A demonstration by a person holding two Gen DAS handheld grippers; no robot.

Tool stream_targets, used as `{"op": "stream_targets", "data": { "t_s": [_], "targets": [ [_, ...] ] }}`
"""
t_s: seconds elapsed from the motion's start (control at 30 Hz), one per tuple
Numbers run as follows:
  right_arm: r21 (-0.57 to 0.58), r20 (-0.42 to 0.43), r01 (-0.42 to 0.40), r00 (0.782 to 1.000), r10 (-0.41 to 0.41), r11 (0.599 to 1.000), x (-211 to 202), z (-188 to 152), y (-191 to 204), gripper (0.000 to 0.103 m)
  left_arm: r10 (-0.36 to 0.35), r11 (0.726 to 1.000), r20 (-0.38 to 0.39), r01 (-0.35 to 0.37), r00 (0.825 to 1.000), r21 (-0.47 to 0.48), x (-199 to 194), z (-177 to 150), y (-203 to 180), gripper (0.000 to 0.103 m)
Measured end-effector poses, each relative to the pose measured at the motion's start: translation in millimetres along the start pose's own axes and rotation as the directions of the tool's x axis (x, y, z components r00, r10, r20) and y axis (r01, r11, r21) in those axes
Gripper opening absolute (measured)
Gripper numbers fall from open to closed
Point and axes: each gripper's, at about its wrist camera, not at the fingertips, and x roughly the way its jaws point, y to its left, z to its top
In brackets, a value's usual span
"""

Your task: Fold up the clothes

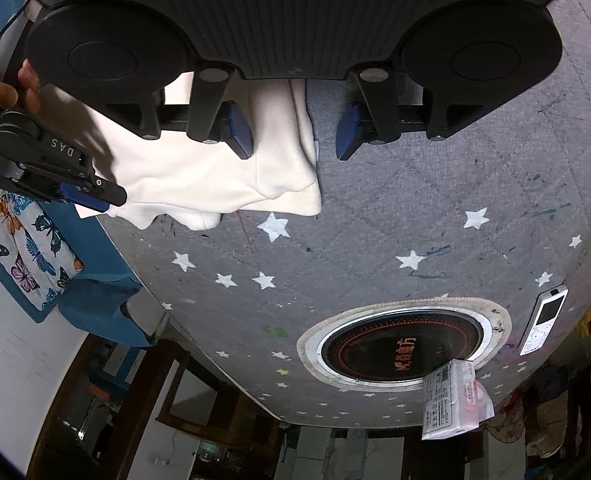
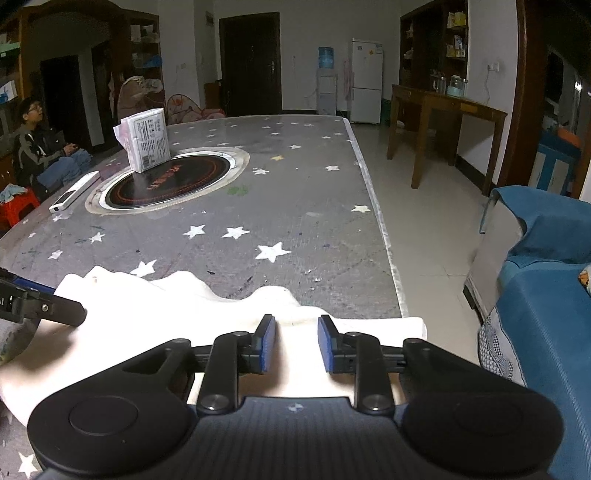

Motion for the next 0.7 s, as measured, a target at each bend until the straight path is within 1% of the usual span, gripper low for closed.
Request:
{"op": "stream_targets", "data": {
  "t_s": [0.2, 0.27, 0.33, 0.4, 0.43, 0.57, 0.7],
  "targets": [
    [0.002, 0.003, 0.0, 1.0, 0.0, 1.0, -4, 1, 0, 0.027, 0.0, 1.0, -0.002, 0.0, 1.0, -0.006, 1, 1, 2, 0.058],
    [0.004, 0.007, 0.0, 1.0, 0.0, 1.0, -7, 1, 1, 0.032, 0.001, 1.0, 0.001, -0.001, 1.0, -0.004, -1, 0, 1, 0.058],
    [0.006, 0.011, 0.0, 1.0, 0.0, 1.0, -10, 1, 2, 0.033, 0.002, 1.0, 0.005, -0.002, 1.0, 0.0, -3, 0, 1, 0.059],
    [0.007, 0.016, 0.0, 1.0, 0.0, 1.0, -14, 1, 3, 0.036, 0.004, 1.0, 0.009, -0.004, 1.0, 0.002, -5, 0, 1, 0.06],
    [0.008, 0.018, 0.0, 1.0, 0.0, 1.0, -15, 1, 3, 0.039, 0.004, 1.0, 0.01, -0.004, 1.0, 0.002, -6, -1, 0, 0.061],
    [0.009, 0.021, -0.001, 1.0, 0.001, 1.0, -24, -2, 6, 0.043, 0.001, 1.0, 0.013, -0.002, 1.0, 0.004, -10, -4, 0, 0.062],
    [0.011, 0.022, -0.002, 1.0, 0.002, 1.0, -33, -7, 9, 0.044, -0.002, 1.0, 0.018, 0.002, 1.0, 0.01, -16, -8, -2, 0.066]
  ]
}}
